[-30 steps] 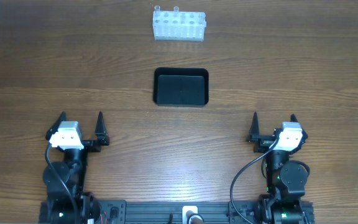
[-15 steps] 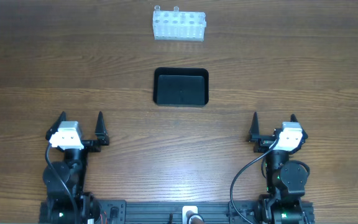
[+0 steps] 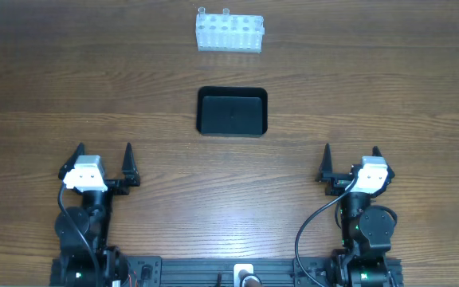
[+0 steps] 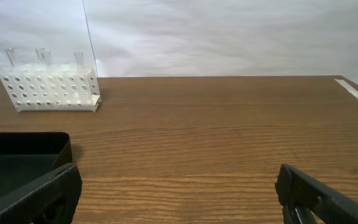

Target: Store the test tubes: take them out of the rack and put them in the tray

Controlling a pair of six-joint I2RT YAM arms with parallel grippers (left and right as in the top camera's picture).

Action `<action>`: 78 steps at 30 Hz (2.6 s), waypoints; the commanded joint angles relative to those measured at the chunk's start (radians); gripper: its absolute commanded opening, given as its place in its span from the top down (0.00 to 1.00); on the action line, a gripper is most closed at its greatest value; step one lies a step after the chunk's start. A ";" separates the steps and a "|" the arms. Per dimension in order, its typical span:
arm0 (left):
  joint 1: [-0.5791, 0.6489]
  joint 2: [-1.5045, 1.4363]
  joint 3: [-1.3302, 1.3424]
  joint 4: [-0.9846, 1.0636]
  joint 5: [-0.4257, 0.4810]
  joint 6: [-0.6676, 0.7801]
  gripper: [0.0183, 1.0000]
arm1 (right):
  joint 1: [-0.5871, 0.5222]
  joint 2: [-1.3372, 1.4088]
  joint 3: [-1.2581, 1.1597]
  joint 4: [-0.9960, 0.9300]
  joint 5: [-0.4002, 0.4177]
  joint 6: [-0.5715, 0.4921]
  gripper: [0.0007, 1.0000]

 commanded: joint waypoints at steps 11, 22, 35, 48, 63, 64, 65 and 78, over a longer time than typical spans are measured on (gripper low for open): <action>0.006 -0.005 -0.006 0.000 0.005 0.008 0.00 | -0.007 -0.007 -0.010 0.004 0.002 -0.001 0.01; -0.033 -0.005 -0.006 0.000 -0.021 0.008 0.00 | -0.008 -0.007 -0.010 0.004 0.002 -0.001 0.01; -0.048 0.665 0.352 0.452 0.085 -0.023 0.00 | -0.007 -0.007 -0.010 0.004 0.002 -0.001 0.01; -0.224 1.618 1.086 0.378 0.084 -0.019 0.00 | -0.007 -0.007 -0.010 0.004 0.002 -0.001 0.01; -0.338 2.173 1.617 0.248 -0.024 -0.024 0.00 | -0.007 -0.007 -0.010 0.004 0.002 -0.001 0.01; -0.340 2.186 1.630 0.249 -0.030 -0.024 0.00 | -0.008 -0.007 -0.010 0.004 0.002 -0.001 0.01; -0.340 2.198 1.638 0.249 -0.039 -0.028 0.00 | -0.008 -0.007 -0.010 0.004 0.002 -0.001 0.01; -0.355 2.316 1.724 0.253 -0.101 -0.046 0.12 | -0.007 -0.007 -0.010 0.004 0.002 -0.001 0.01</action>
